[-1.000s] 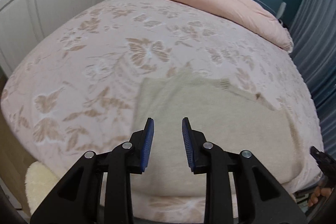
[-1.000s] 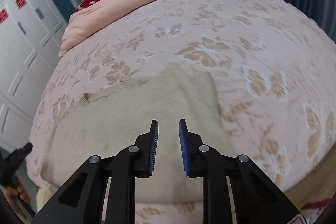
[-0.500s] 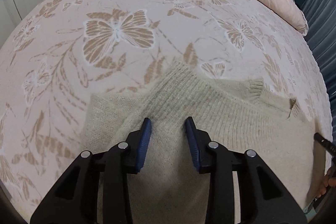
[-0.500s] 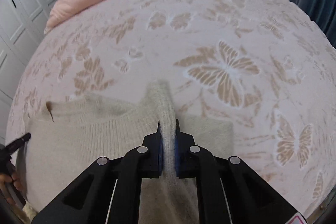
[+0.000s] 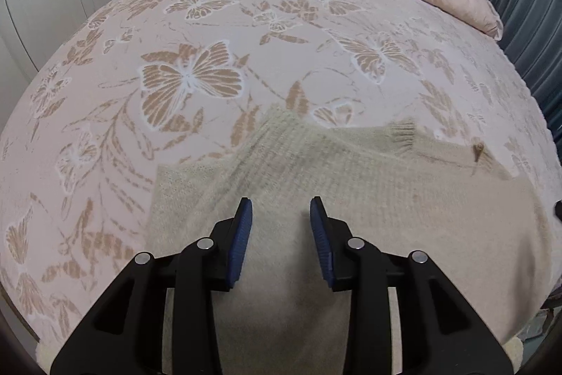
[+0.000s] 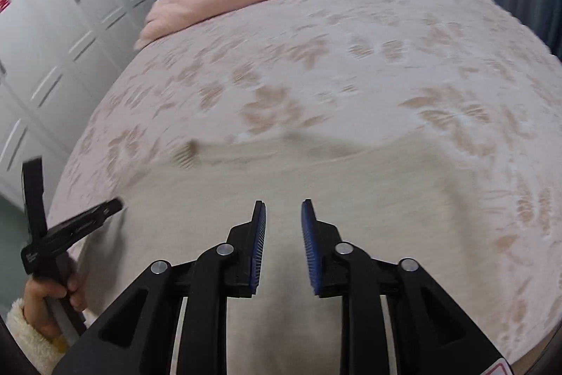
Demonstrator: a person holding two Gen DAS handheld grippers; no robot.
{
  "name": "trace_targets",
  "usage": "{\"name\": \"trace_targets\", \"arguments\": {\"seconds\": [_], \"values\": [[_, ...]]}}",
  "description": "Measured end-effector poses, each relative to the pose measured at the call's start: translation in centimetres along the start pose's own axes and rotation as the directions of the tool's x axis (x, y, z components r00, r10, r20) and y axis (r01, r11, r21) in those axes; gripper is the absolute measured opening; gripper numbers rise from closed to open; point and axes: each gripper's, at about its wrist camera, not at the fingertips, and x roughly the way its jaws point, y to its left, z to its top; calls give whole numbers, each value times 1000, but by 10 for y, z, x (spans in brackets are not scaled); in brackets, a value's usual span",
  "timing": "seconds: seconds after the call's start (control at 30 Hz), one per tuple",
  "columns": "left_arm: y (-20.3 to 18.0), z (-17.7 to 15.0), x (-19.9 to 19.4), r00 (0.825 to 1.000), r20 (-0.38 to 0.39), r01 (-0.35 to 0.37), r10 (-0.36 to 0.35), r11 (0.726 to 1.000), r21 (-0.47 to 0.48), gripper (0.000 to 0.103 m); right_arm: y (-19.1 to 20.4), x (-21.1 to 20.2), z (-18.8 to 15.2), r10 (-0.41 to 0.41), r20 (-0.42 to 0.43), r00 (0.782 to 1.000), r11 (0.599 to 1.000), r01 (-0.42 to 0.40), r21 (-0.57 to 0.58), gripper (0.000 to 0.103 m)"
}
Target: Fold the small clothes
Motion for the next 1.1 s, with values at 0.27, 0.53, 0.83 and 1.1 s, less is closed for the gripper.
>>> {"name": "trace_targets", "arguments": {"seconds": [0.27,0.53,0.83,1.1], "values": [[-1,-56,-49,999,-39,-31,32,999,39,50,106,86,-26,-100,-157,982,976,66,-208,22],[22,-83,-54,996,-94,-15,13,1000,-13,50,77,80,-42,-83,-184,979,992,64,-106,16],[27,-97,-63,996,-89,-12,11,1000,-11,62,127,65,-9,-24,-143,989,993,7,-116,17],[31,-103,-60,997,-81,-14,15,1000,10,62,184,164,-2,-174,-233,957,955,107,-276,21]]}}
